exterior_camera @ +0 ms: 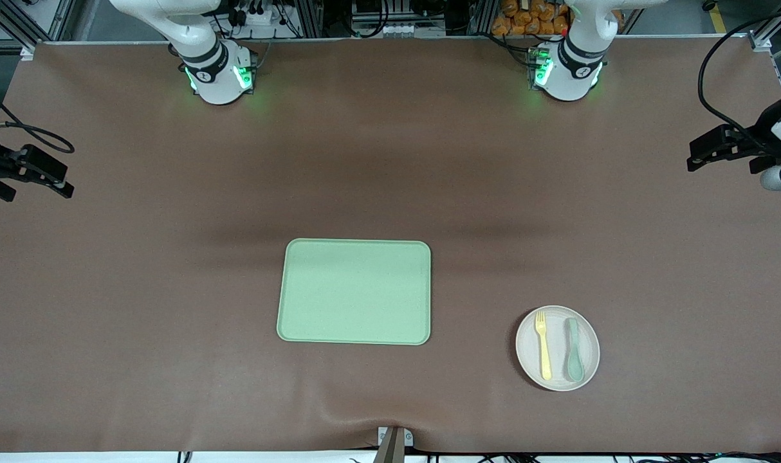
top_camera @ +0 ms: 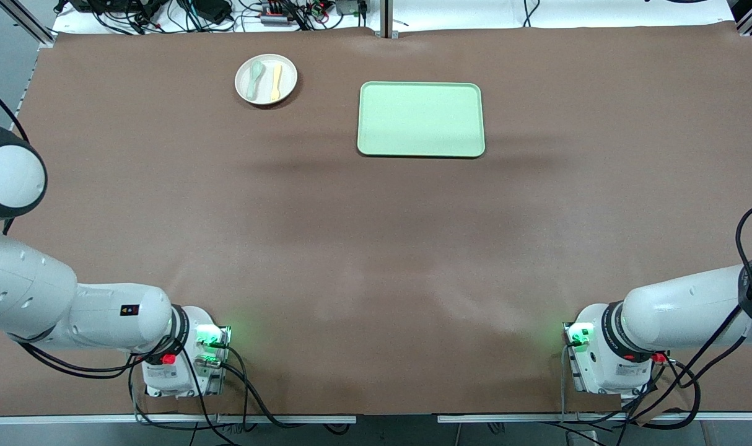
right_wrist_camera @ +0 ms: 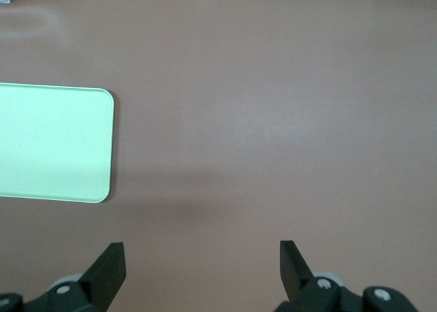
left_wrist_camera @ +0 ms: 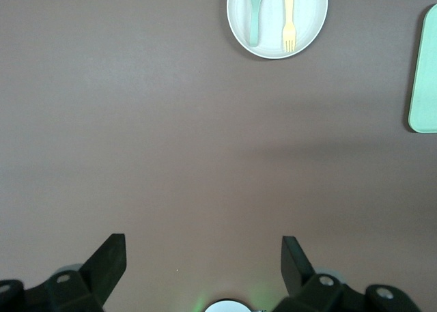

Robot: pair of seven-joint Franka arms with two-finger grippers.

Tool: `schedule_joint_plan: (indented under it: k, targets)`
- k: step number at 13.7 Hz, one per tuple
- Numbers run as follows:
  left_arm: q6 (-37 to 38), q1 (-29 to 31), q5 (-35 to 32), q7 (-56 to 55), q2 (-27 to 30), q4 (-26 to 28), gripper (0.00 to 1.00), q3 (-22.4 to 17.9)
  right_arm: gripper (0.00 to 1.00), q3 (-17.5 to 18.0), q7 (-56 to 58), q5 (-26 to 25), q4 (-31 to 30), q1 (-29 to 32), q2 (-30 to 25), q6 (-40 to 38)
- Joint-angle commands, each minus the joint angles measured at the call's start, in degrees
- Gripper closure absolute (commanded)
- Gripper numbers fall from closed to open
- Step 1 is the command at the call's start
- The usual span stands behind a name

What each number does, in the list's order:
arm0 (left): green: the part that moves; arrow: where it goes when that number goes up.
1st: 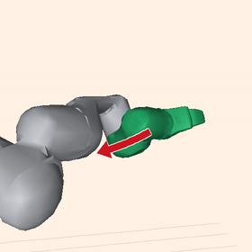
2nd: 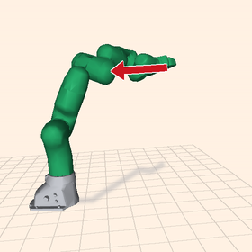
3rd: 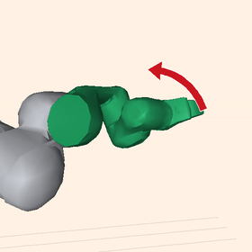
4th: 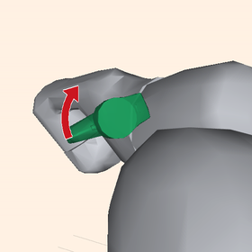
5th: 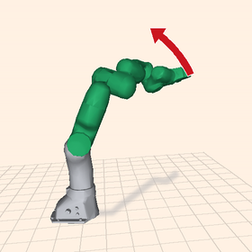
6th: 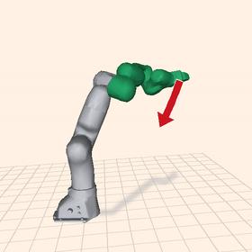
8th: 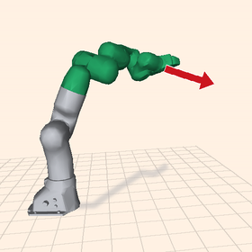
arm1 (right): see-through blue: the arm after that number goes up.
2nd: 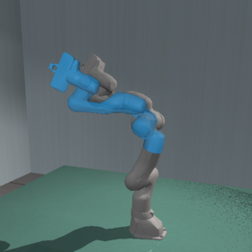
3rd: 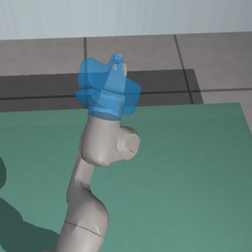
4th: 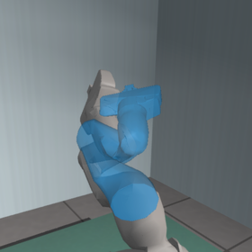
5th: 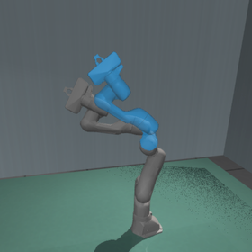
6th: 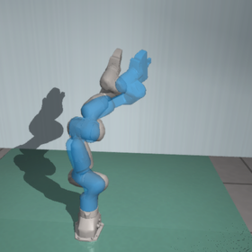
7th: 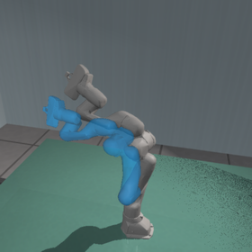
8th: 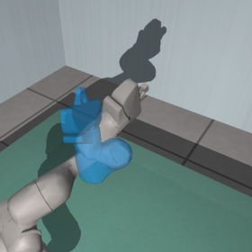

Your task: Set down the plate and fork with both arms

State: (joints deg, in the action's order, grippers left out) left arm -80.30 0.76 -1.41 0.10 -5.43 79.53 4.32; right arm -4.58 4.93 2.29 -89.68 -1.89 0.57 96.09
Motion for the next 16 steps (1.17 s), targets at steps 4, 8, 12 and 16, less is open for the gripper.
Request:
schedule_joint_plan:
  k: [4,8,12,16]
  targets:
    - [-1.95,0.38,-0.61,0.69,-2.99,-1.48,0.0,-0.89,0.0,0.89,0.6,-0.35,0.82,1.45,0.13,-0.81]
    - [-8.89,0.47,-0.52,-2.38,-7.91,-1.4,0.0,-0.98,0.0,0.89,0.87,-0.35,0.82,1.71,0.22,-0.9]
    - [-18.2,0.64,-0.52,-5.11,-15.99,-1.4,0.0,-0.98,0.0,0.89,0.95,-0.35,0.73,1.71,0.22,-0.9]
    - [-26.47,2.4,3.33,-5.37,-21.45,-1.22,0.0,-0.89,0.0,0.89,0.87,-0.26,0.56,1.8,0.3,-0.99]
